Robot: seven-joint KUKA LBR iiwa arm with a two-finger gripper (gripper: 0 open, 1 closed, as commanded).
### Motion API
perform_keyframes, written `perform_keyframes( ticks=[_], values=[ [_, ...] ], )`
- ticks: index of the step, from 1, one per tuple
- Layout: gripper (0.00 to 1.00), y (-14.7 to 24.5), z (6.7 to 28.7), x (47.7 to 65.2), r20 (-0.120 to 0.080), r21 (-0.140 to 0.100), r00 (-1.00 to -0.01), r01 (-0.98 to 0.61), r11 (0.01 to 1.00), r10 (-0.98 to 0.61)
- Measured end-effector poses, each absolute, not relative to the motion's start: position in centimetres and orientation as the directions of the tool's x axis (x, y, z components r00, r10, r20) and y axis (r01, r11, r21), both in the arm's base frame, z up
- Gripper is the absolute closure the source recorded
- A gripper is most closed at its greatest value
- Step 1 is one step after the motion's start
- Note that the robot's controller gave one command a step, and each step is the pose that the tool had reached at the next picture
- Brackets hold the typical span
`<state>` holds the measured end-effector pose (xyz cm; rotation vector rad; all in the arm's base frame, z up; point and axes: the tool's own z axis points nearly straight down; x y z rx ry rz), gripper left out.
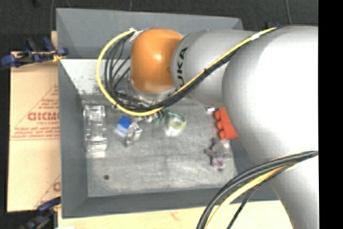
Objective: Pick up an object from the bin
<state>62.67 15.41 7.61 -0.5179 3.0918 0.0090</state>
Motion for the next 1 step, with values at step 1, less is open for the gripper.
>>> perform_keyframes(
  ticks=[1],
  values=[
    [1.0,15.41,7.97,62.75,-0.005,0.003,-0.945,-0.327,0.945,-0.327]
  ],
)
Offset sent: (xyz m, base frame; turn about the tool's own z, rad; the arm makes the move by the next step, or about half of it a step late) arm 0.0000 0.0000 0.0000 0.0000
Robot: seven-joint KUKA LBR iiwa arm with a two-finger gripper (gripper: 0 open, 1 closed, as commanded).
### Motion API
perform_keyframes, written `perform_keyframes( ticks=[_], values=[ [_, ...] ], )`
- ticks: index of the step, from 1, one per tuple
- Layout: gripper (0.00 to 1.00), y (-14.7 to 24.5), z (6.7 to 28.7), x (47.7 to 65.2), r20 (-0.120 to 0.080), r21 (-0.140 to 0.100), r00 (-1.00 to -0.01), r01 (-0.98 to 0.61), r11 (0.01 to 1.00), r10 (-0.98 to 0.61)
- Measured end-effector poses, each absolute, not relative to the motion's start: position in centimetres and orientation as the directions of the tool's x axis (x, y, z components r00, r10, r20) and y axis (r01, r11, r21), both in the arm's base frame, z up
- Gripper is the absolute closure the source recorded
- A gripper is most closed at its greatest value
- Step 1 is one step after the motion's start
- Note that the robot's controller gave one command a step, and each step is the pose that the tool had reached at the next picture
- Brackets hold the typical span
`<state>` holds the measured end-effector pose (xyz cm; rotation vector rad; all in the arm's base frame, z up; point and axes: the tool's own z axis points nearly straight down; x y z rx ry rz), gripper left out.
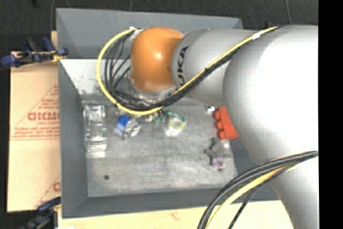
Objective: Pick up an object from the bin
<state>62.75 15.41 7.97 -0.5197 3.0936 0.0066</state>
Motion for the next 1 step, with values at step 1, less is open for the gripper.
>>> perform_keyframes(
  ticks=[1],
  values=[
    [1.0,16.03,20.51,62.66,-0.014,-0.004,-0.938,-0.347,0.938,-0.347]
  ],
)
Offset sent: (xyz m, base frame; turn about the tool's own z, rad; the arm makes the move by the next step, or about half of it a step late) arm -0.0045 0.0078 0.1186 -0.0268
